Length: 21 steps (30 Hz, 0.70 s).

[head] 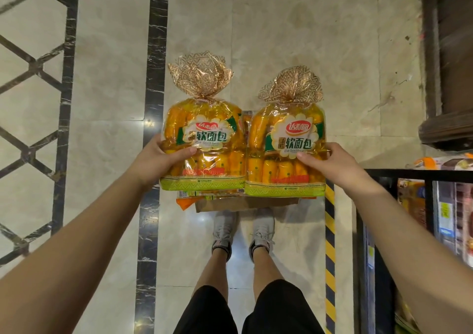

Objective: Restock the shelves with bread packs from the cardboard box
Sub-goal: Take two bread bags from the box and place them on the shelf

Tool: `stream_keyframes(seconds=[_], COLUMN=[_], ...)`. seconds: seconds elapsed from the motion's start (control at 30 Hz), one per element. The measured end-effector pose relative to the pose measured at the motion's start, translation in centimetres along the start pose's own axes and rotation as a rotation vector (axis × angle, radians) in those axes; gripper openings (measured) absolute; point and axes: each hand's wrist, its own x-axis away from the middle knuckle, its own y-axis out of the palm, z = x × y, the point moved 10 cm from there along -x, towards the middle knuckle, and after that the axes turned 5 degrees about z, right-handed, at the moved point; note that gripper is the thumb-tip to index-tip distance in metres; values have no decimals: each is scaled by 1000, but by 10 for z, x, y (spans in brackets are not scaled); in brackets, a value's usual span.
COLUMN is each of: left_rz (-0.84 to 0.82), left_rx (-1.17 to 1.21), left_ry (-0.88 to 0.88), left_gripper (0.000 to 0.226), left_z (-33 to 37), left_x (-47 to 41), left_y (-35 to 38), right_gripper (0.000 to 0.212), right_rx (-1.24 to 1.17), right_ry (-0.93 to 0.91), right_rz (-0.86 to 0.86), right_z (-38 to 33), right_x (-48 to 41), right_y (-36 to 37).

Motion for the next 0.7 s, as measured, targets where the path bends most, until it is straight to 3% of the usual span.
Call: stream_keyframes(seconds=[0.07, 0.2, 0.3, 0.43, 0.7], left_rz=[-17, -21, -45, -60, -110], left_rx=[11, -3, -1, 36, 111], left_ry=[-1, -9, -20, -33, -16], left_gripper=[80, 101, 96, 96, 88], left_z=[0, 0, -4, -11, -13], left_x=[1, 3, 2, 2, 12], left_y=[-1, -5, -4, -4, -3], right_gripper=[88, 56, 57, 36, 39], right_rx=[-22, -191, -333, -536, -668], right_ry=[9, -9, -36, -33, 10], right_rz=[-7, -124, -170, -255, -226], right_z=[3, 0, -2, -5, 7], right_x=[-3, 2, 7, 16, 25], right_y=[1, 9, 11, 19, 7])
